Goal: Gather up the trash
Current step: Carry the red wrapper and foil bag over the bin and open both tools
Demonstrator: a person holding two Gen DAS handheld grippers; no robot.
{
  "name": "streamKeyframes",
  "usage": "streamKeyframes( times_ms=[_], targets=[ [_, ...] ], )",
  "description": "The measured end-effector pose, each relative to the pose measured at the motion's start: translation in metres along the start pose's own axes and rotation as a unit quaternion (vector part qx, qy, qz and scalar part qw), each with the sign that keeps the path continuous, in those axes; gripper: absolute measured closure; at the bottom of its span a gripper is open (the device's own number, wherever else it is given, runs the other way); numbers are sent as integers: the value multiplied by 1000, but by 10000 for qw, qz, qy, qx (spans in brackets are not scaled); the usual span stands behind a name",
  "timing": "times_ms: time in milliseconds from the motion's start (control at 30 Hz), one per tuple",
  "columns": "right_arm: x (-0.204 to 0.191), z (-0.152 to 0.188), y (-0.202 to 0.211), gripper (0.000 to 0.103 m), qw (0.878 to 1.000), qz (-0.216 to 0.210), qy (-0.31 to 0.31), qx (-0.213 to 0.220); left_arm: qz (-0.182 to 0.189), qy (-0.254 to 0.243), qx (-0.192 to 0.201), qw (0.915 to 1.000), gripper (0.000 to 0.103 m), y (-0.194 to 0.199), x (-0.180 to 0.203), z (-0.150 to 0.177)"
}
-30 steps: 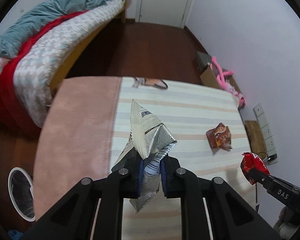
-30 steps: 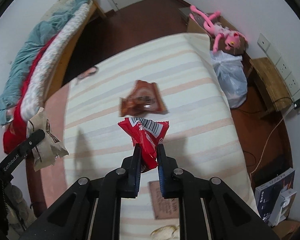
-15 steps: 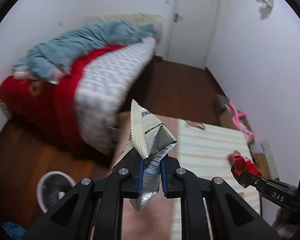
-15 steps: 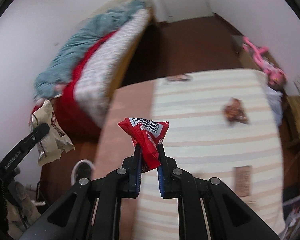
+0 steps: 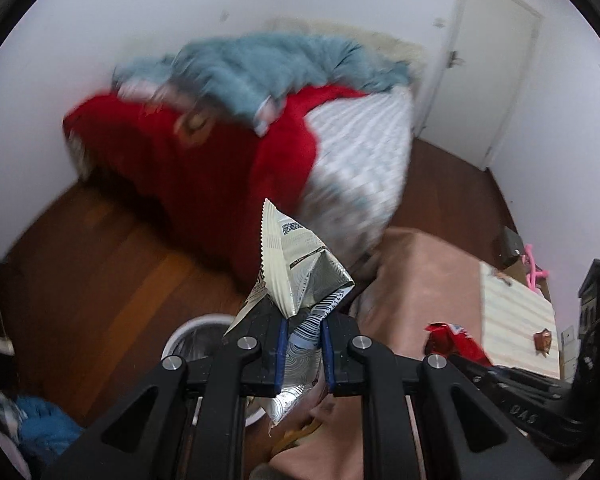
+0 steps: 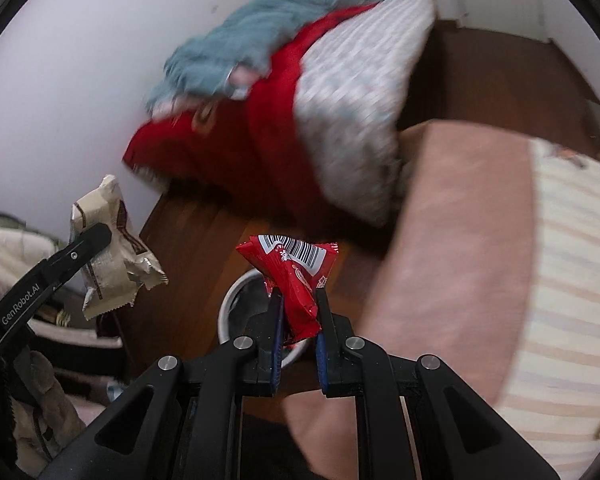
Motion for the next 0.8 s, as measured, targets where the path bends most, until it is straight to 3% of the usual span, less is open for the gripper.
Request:
streamKeyframes(
  times_ms=[133,233,367,533,600,667,700,800],
  targets=[
    [-31,15,-77,89,9983,-13,123,-578,61,473,-575,9972,92,-44,-55,21],
    [-42,23,-128,89,9952,56,180,-962,177,885,-1130,9895,91,-87,-95,45],
    [-45,36,-194,89,9888,164,192,-1474,495,1444,-1815,9715,90,-142,-134,78],
    [-34,51,-257,89,9791,326,184,-2001,886,1973,-2436,9455,86,-195,-155,102],
    [-30,59,-275,89,9741,328,202,-2226,848,2048,-2586,9402,74,-213,-162,109],
    [-27,65,-293,88,9686,361,260,-2447,708,2020,-2637,9405,25,-224,-168,110],
    [-28,68,-298,88,9669,384,250,-2511,657,2036,-2621,9410,19,-227,-171,110],
    [-23,75,-313,64,9609,444,267,-2721,373,2024,-2590,9437,16,-225,-185,113]
  ],
)
Point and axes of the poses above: each gripper's, at about its wrist camera, not at the fingertips, and y roughly against the way its jaws point, x to its right, z to its underside, the point moved 8 cm from there along -y, roughly the way its jaws point, and after that the axes turned 1 degree about -x, right-handed, at the moved point
